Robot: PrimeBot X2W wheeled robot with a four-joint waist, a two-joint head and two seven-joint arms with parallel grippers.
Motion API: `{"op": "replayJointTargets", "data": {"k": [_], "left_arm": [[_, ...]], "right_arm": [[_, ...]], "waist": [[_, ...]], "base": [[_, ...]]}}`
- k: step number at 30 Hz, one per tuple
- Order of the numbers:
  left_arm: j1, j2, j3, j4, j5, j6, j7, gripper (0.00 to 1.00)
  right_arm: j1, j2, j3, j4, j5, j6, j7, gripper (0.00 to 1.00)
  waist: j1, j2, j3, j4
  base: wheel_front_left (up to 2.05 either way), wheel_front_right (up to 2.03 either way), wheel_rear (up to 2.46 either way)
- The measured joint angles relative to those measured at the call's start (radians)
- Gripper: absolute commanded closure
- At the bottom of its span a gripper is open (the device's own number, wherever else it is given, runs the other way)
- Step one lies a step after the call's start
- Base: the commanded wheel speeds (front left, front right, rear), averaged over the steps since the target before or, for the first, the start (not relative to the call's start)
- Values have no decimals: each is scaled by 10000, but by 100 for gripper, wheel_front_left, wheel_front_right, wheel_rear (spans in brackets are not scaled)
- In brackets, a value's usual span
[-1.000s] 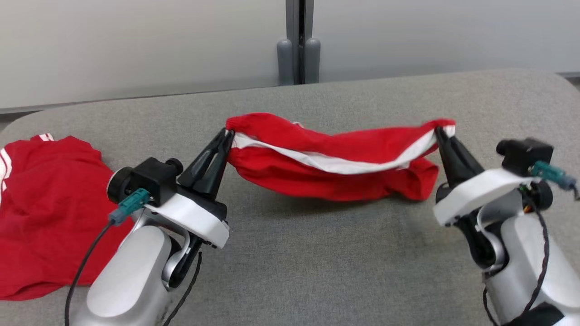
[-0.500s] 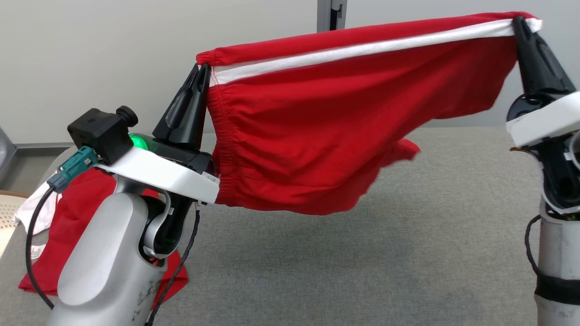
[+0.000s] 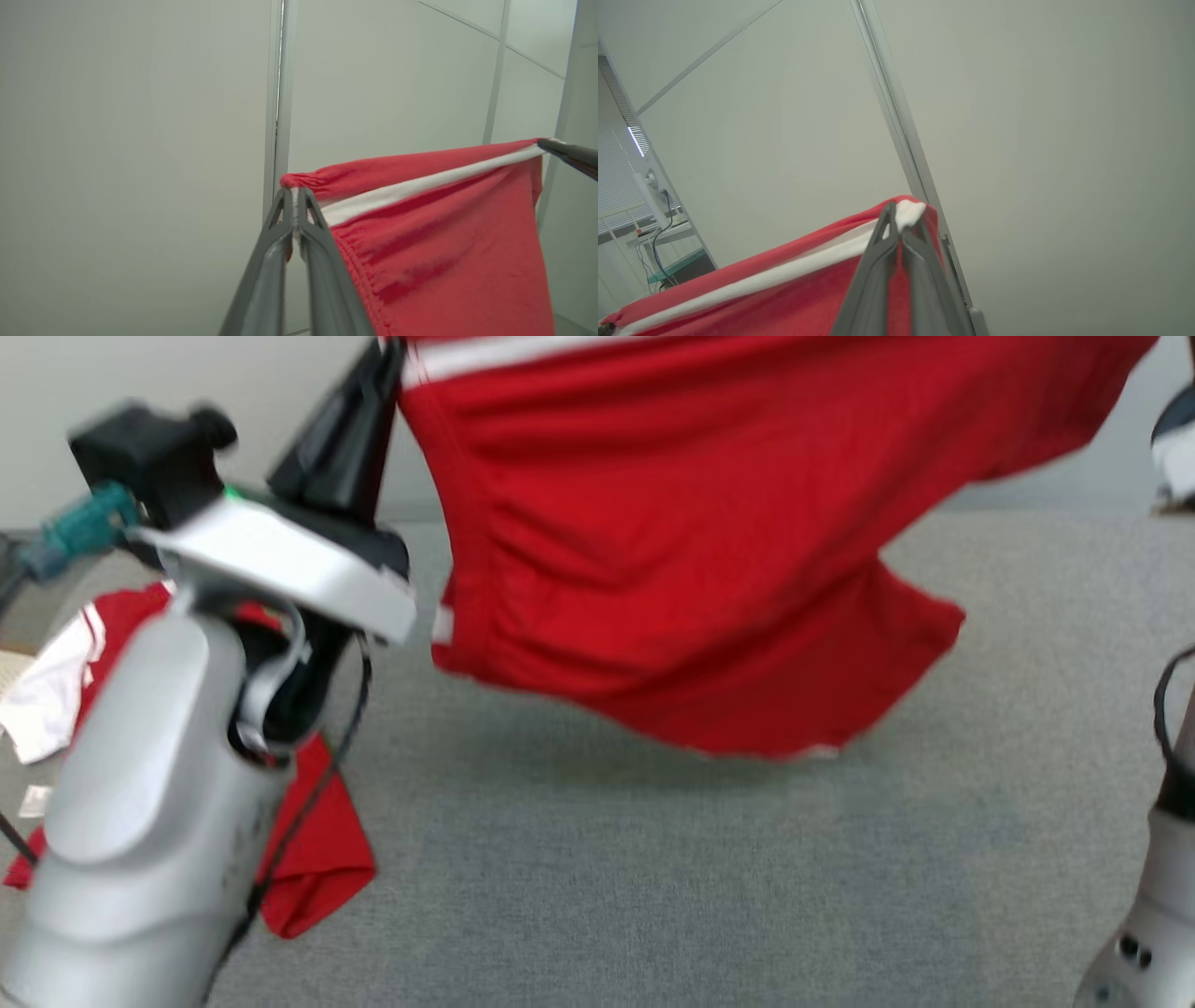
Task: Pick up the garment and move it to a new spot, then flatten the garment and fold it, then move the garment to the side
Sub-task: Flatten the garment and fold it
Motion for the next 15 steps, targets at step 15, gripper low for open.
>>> {"op": "replayJointTargets", "data": {"k": [15], "left_arm": [[-5648,-84,13,4577,773,-811,-2169,100]], "right_arm": [[-5627,-12,1452,4892,-1400,0,-4554,100]], "waist": [[0,0,3664,-649]], "base": [[0,0,0]]}}
